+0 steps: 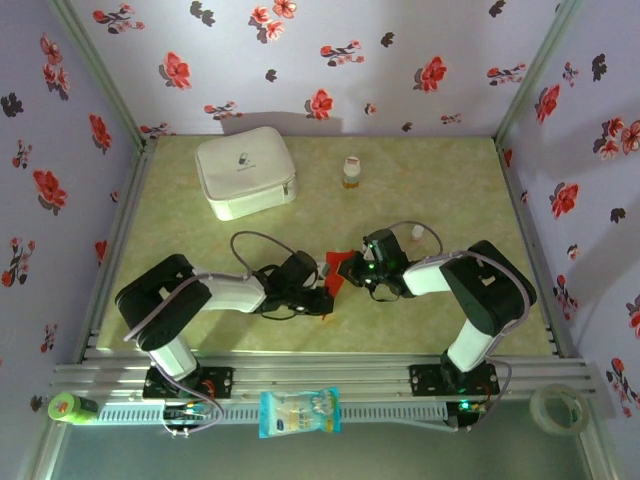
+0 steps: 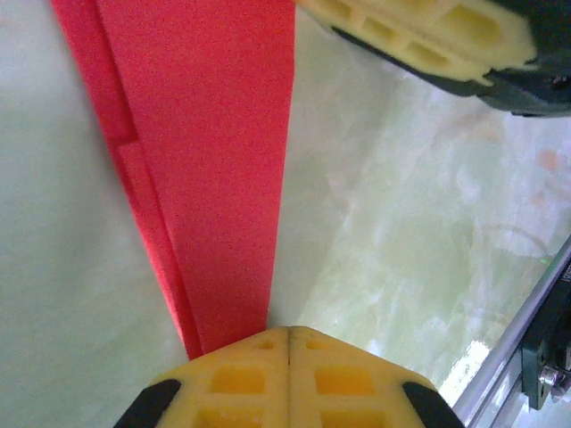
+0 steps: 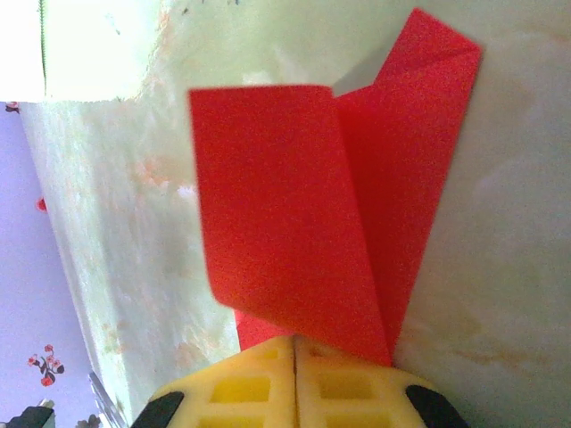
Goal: Fold a paper plane with a square sheet of paper (pick it up from the middle)
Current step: Perform the fifth fold on the wing at the bottom-center of the table.
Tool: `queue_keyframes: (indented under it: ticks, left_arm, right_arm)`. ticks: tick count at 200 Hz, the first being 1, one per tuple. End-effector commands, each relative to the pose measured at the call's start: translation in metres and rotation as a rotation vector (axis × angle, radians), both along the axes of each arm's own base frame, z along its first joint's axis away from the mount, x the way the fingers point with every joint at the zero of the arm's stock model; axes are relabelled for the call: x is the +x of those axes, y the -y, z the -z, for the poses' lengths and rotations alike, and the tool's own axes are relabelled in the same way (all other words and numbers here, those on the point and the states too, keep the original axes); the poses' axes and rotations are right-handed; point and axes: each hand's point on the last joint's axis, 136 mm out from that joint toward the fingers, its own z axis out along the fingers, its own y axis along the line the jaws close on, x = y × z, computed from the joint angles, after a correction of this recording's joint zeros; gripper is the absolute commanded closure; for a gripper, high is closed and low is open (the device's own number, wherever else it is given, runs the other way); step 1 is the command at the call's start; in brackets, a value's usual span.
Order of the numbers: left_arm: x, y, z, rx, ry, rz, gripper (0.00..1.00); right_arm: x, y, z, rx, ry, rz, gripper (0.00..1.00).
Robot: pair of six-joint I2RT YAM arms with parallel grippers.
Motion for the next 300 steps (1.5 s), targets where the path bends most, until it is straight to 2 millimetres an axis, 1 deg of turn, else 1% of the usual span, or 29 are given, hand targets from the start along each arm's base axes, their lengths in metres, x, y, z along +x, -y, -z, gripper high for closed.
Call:
queue_keyframes:
  ticks: [1, 22, 74, 101, 121, 135, 155, 176, 191, 213, 252, 263, 300]
  left_arm:
    - [-0.026, -0.023, 0.016, 0.089, -0.082, 0.017, 0.94]
    - [-0.030, -0.024, 0.013, 0.092, -0.081, 0.028, 0.94]
    - [-0.044, -0.031, 0.017, 0.122, -0.097, 0.052, 0.95]
    - [-0.048, -0.039, 0.019, 0.137, -0.093, 0.039, 0.95]
    - [-0.047, -0.041, 0.013, 0.127, -0.071, 0.027, 0.96]
    - [-0.045, -0.040, 0.005, 0.109, -0.046, 0.028, 0.96]
    - [-0.039, -0.039, -0.008, 0.065, 0.008, 0.011, 0.97]
    - [-0.029, -0.031, -0.029, -0.015, 0.061, -0.007, 0.97]
    - [-0.019, -0.026, -0.044, -0.056, 0.096, -0.027, 0.97]
    - [-0.001, -0.023, -0.054, -0.075, 0.117, -0.056, 0.97]
    - [0.028, -0.012, -0.064, -0.087, 0.132, -0.092, 0.97]
    - [0.033, -0.009, -0.066, -0.088, 0.136, -0.090, 0.96]
    - [0.045, -0.001, -0.061, -0.072, 0.135, -0.089, 0.96]
  right_arm:
    - [-0.012, 0.010, 0.042, -0.133, -0.074, 0.018, 0.92]
    - [-0.012, 0.010, 0.041, -0.135, -0.073, 0.018, 0.92]
    - [-0.011, 0.010, 0.040, -0.134, -0.072, 0.020, 0.93]
    - [-0.012, 0.010, 0.041, -0.134, -0.073, 0.018, 0.92]
    - [-0.012, 0.010, 0.040, -0.134, -0.074, 0.018, 0.92]
    - [-0.012, 0.010, 0.040, -0.135, -0.073, 0.020, 0.92]
    - [-0.012, 0.009, 0.039, -0.131, -0.072, 0.019, 0.92]
    - [-0.011, 0.009, 0.038, -0.128, -0.071, 0.020, 0.92]
    - [-0.011, 0.009, 0.038, -0.126, -0.069, 0.023, 0.92]
    - [-0.011, 0.009, 0.038, -0.127, -0.068, 0.026, 0.92]
    - [-0.012, 0.005, 0.039, -0.115, -0.074, 0.018, 0.92]
    - [-0.011, 0.004, 0.038, -0.113, -0.071, 0.019, 0.92]
    - [-0.011, 0.004, 0.037, -0.113, -0.070, 0.019, 0.92]
